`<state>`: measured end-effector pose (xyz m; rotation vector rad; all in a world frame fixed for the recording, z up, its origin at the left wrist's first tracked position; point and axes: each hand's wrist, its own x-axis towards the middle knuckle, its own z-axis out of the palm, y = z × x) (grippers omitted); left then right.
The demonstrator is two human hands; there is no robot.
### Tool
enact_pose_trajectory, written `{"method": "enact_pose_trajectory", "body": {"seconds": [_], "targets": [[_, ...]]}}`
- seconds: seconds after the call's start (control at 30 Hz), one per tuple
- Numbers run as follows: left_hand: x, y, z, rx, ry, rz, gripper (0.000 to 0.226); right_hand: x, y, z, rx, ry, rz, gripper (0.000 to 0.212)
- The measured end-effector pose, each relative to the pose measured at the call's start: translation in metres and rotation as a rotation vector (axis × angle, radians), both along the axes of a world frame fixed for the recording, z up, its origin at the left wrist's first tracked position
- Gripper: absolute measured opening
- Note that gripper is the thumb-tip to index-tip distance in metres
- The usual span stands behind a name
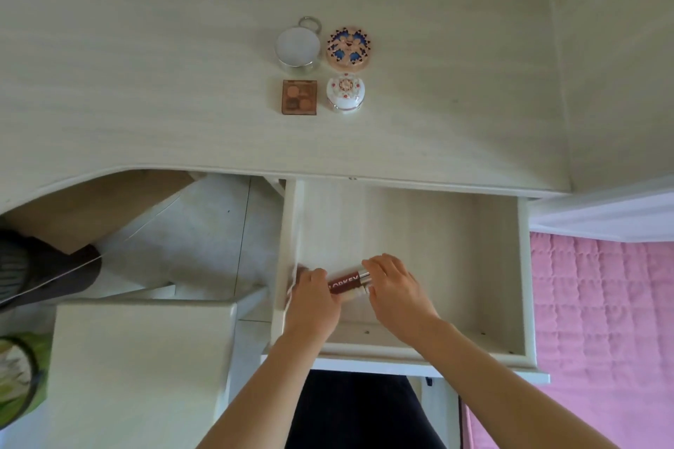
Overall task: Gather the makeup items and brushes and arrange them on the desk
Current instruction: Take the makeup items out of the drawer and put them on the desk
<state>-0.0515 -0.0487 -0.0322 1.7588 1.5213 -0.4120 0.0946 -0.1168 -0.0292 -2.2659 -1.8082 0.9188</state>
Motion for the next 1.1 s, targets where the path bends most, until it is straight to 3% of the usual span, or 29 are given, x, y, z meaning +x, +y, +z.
{"method": "enact_pose_trajectory", "body": {"seconds": [0.1,0.3,0.47,0.67,0.73,0.77,0.83,0.87,1.0,1.1], "targets": [[-0.001,-0.002,-0.013,-0.073,0.064,0.039,0.04,-0.001,0.0,-0.023,-0.069,-0.025,0.049,0.045],[-0.005,-0.005,-0.038,-0.014,0.195,-0.038,0.074,-0.003,0.013,-0.058,-0.138,-0.084,0.123,0.037],[0.0,-0.004,-0.047,-0.014,0.244,-0.022,0.062,-0.003,0.015,-0.075,-0.198,-0.036,0.204,0.044],[0.004,0.001,-0.052,-0.018,0.225,0.021,0.05,-0.002,0.008,-0.086,-0.16,-0.182,0.28,0.045],[0.006,0.003,-0.057,-0.006,0.227,0.086,0.034,-0.002,0.008,-0.088,-0.165,-0.199,0.26,0.053],[0.007,0.003,-0.058,0.033,0.205,0.141,0.041,-0.002,0.009,-0.088,-0.165,-0.199,0.246,0.056],[0.008,0.003,-0.061,0.085,0.146,0.257,0.064,-0.001,0.011,-0.09,-0.168,-0.175,0.21,0.05],[0.01,0.005,-0.062,0.101,0.126,0.256,0.065,0.0,0.012,-0.091,-0.176,-0.159,0.197,0.046],[0.012,0.01,-0.069,0.056,0.115,0.103,0.03,0.006,0.013,-0.091,-0.24,-0.042,0.149,0.039],[0.011,0.013,-0.069,-0.022,0.095,0.162,0.038,0.011,0.017,-0.089,-0.268,0.018,0.109,0.032]]}}
